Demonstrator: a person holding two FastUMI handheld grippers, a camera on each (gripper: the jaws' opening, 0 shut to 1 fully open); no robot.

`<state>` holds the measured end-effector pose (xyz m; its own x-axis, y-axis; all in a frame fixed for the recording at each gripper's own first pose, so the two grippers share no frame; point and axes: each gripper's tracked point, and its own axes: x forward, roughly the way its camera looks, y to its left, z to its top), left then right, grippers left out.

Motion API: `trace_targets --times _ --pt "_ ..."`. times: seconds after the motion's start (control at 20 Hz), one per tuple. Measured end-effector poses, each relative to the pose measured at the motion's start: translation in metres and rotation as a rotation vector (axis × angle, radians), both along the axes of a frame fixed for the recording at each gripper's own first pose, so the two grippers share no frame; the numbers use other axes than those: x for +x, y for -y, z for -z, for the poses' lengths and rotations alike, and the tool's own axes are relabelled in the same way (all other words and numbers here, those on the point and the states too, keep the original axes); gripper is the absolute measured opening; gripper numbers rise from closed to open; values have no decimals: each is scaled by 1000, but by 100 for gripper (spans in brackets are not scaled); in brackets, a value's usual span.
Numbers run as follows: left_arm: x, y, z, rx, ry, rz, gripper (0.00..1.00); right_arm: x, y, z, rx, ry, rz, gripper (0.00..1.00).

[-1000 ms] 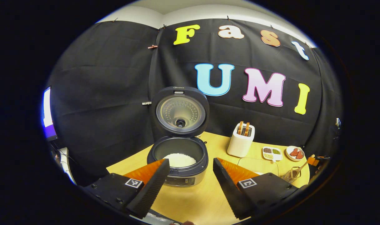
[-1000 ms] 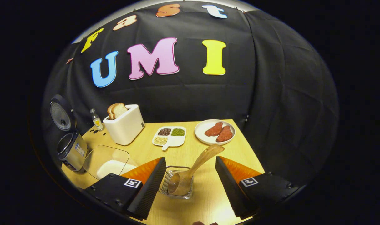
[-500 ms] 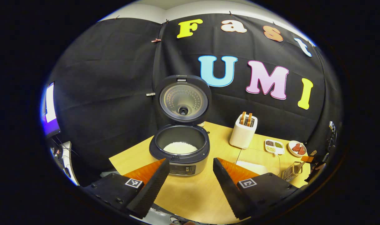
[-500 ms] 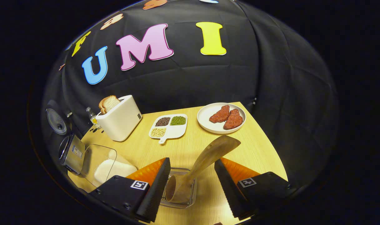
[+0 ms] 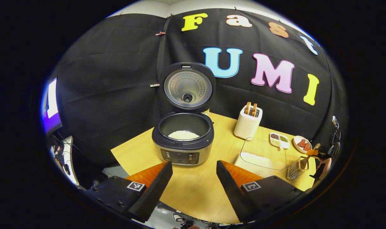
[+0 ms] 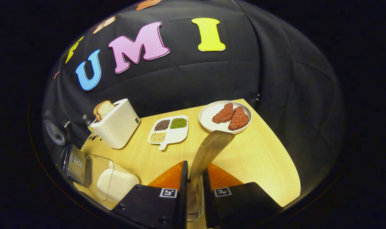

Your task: Close the left gripper, press the button to open the rice cooker; take a wooden spoon from the chopstick holder with the right hand, scoop a spoonful of rice and pour it into the rice cooker, then put the wooden spoon back into the chopstick holder.

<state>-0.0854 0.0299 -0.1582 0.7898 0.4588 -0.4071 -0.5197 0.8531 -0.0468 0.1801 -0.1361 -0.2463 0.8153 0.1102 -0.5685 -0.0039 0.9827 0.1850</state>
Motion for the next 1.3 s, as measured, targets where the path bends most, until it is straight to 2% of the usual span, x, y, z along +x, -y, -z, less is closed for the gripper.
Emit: trace_targets --times 0.1,0.25,0.35,0.6,0.8,1.1,1.3 --pt "2 -1 -1 1 1 12 96 7 -10 10 56 -17 15 16" --pt "7 -7 -5 3 6 41 96 6 -9 -5 36 22 48 6" --pt "9 -12 -7 -3 12 63 96 0 -13 -24 41 63 57 6" --pt "22 -34 -16 -12 47 124 96 -10 -6 -86 -36 183 93 6" --pt "29 -51 -16 -33 82 172 96 -24 -23 -134 -37 264 103 5" --pt "27 -73 -1 -38 85 245 96 -46 -87 -170 -22 327 47 5" --pt "24 -81 1 -45 98 294 96 -51 -142 -177 -11 363 -5 6"
